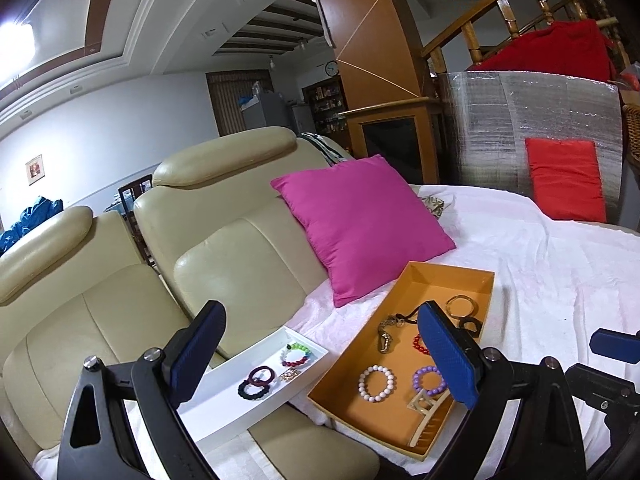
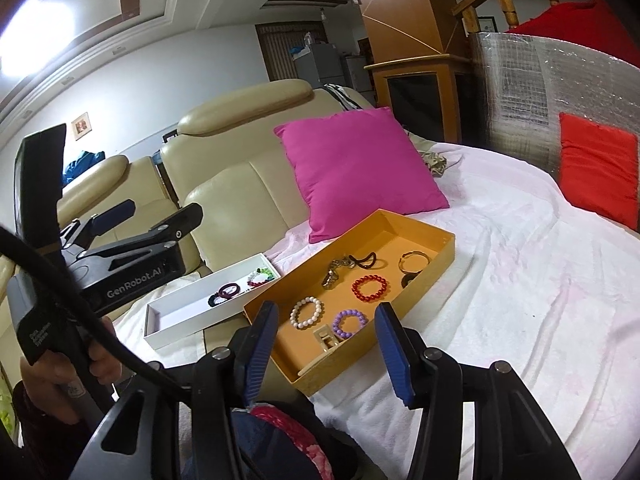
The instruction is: Organize jewelry
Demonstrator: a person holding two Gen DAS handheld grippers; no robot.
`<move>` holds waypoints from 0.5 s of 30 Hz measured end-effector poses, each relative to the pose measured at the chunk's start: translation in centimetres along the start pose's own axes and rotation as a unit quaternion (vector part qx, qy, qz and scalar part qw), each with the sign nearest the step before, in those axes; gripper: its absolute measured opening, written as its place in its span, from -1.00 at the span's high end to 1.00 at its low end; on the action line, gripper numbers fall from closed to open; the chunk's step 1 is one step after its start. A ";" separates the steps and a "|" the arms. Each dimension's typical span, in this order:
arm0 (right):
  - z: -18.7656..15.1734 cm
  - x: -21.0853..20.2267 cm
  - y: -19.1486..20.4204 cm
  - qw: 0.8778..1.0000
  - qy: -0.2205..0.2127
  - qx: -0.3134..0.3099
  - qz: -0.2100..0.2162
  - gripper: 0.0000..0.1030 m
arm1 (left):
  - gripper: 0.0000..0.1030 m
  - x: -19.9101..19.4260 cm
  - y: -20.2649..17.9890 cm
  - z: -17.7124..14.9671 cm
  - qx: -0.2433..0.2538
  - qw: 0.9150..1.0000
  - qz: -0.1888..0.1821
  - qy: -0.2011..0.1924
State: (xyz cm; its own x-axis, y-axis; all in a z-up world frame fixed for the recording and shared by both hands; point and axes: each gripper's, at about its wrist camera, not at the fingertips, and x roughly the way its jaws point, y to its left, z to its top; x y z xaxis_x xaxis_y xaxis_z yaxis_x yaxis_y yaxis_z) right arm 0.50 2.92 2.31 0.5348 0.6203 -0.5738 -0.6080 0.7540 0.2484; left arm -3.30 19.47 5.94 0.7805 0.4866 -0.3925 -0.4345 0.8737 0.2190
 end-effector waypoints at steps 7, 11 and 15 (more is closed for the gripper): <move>-0.4 0.6 0.7 1.000 0.006 0.005 -0.001 -0.10 | -0.88 -0.3 0.7 -0.3 -0.003 1.000 0.007 0.001; -0.5 0.8 0.9 1.000 0.008 0.003 -0.001 -0.10 | -0.88 -0.3 0.8 -0.3 -0.003 1.000 0.007 0.003; -0.5 0.8 0.9 1.000 0.007 0.004 0.000 -0.11 | -0.88 -0.4 0.7 -0.2 -0.004 1.000 0.005 0.007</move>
State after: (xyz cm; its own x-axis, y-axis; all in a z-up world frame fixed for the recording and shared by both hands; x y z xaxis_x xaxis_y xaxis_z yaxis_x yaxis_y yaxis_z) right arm 0.09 4.02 1.71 0.5264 0.6167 -0.5853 -0.6033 0.7560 0.2540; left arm -4.03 19.91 6.03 0.7696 0.4957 -0.4025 -0.4467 0.8684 0.2155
